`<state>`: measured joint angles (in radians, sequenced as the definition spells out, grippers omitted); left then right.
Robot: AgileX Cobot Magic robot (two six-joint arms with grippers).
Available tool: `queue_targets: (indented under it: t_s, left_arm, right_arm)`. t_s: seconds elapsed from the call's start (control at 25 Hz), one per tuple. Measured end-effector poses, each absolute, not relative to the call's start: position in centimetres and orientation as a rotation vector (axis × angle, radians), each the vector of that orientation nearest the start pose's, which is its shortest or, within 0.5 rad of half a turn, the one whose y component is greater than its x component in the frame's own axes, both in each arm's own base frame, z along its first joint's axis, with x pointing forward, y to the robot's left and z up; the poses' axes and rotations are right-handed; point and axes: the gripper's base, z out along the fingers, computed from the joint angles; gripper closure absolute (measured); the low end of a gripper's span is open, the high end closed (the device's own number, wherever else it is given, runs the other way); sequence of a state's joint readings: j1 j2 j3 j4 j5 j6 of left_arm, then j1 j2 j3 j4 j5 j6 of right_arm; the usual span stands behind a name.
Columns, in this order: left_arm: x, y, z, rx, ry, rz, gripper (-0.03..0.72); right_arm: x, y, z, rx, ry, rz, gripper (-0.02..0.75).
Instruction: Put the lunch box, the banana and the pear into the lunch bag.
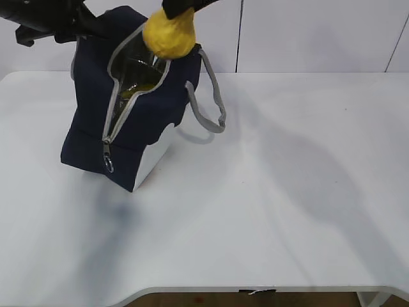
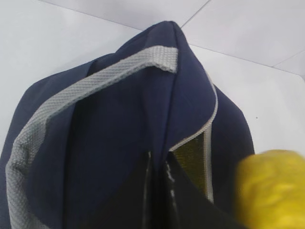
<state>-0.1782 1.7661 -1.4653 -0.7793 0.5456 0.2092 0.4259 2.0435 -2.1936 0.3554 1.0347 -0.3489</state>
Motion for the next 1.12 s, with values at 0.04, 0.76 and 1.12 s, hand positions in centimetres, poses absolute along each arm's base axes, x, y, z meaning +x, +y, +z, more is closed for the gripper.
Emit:
queue_targets:
  t_s: [0.04, 0.76, 1.12]
  left_arm:
    - [39.9, -10.7, 31.2, -0.134, 2.249, -0.782, 0.690]
    - [39.8, -10.9, 31.2, -0.131, 2.249, -0.789, 0.690]
    - [39.8, -10.8, 31.1, -0.097, 2.256, -0.746, 0.690]
  right_arm:
    - [41.4, 22.0, 37.2, -0.834, 2.186, 0.512, 0.444]
    - [44.5, 24.6, 32.1, -0.922, 2.094, 0.642, 0.205]
    - [43.0, 21.8, 35.4, -0.750, 2.354, 0.420, 0.216]
